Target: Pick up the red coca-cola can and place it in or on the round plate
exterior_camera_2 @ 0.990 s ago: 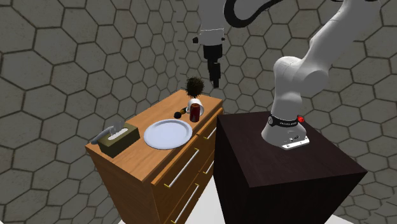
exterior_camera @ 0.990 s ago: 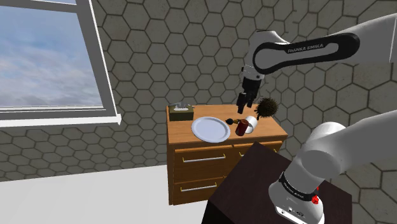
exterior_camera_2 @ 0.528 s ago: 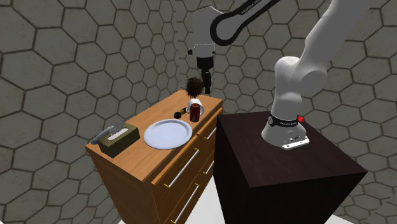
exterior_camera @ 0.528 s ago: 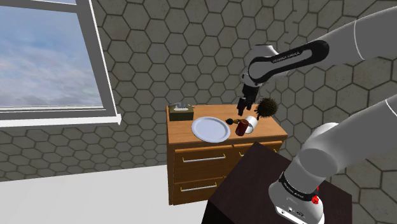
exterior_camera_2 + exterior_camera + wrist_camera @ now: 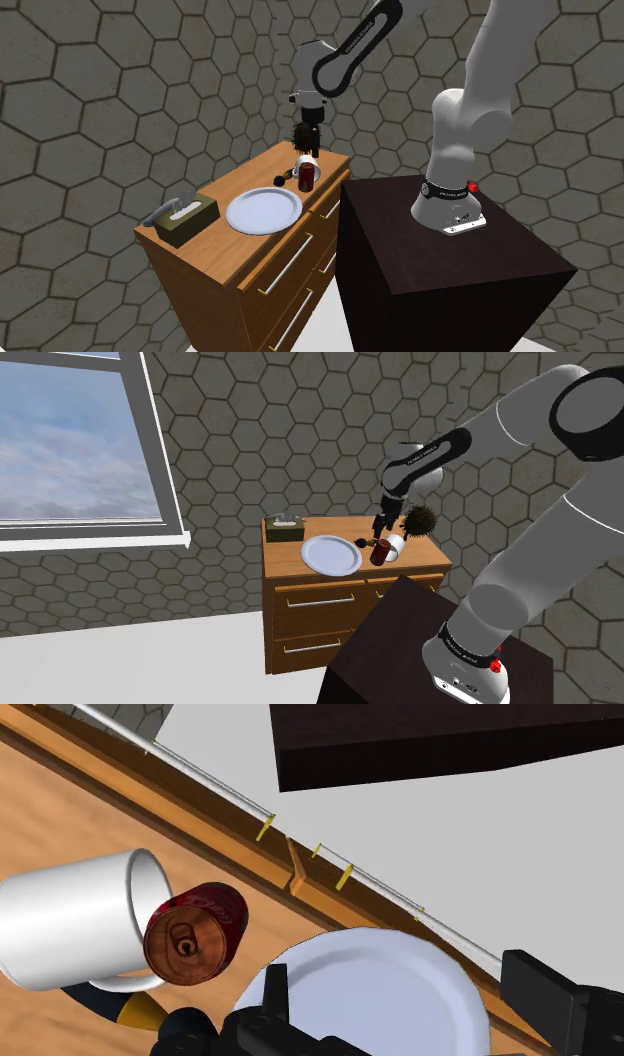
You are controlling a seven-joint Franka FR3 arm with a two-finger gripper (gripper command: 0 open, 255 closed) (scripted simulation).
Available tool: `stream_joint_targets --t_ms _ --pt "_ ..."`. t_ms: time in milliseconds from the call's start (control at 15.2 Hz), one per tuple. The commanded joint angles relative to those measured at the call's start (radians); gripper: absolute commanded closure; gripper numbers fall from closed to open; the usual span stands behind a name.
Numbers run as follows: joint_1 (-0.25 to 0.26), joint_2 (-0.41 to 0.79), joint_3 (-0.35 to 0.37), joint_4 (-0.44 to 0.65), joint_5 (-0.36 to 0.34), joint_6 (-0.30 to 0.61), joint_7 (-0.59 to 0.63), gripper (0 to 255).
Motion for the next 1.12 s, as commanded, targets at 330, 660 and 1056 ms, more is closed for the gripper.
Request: stream_joint_targets --t_ms 330,660,1056 --pt "-0.039 0.287 -0.059 0.129 0.176 0.161 -0.227 0" --pt "-0.111 0.453 -0.025 0.229 0.307 0.222 -0.36 0" --pt "-0.142 0.533 0.018 0.238 0.37 0.287 -0.405 0"
